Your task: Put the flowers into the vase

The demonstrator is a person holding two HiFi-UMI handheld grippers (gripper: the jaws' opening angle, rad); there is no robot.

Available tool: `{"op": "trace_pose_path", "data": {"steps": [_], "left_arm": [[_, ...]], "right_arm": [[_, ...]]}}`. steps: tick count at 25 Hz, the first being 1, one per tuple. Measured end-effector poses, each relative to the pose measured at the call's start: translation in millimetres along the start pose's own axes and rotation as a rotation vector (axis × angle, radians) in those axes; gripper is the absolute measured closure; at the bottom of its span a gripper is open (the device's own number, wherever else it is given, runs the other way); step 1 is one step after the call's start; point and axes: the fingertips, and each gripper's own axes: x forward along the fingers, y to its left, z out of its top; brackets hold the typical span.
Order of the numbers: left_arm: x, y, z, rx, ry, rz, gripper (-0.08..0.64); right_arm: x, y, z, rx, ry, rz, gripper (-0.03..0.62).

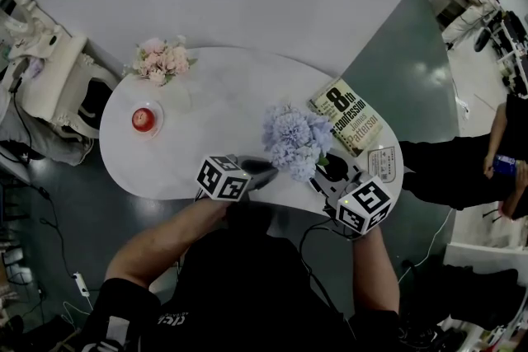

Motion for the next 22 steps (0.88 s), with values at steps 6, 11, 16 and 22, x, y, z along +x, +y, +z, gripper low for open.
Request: {"op": "trace_pose_path", "data": {"steps": [6, 11, 16, 22], "left_arm": [[0, -1, 4, 0.024, 0.001, 0.005, 0.503], [1, -1, 5, 0.023, 0.001, 0.002, 0.503], [0, -2, 7, 0.025, -0.002, 0.000, 0.503], [2, -3, 7, 0.023, -0.001, -0.006, 0.503]], "right_arm": [[-1, -2, 0, 0.007, -0.004, -0.016, 0.488], [-4, -3, -1, 0.013, -0.002, -0.023, 0.488], [-10, -6, -5, 0.022, 0.003, -0.038, 0.486], [-13, -5, -6, 0.045, -0.003, -0.038, 0.475]]}}
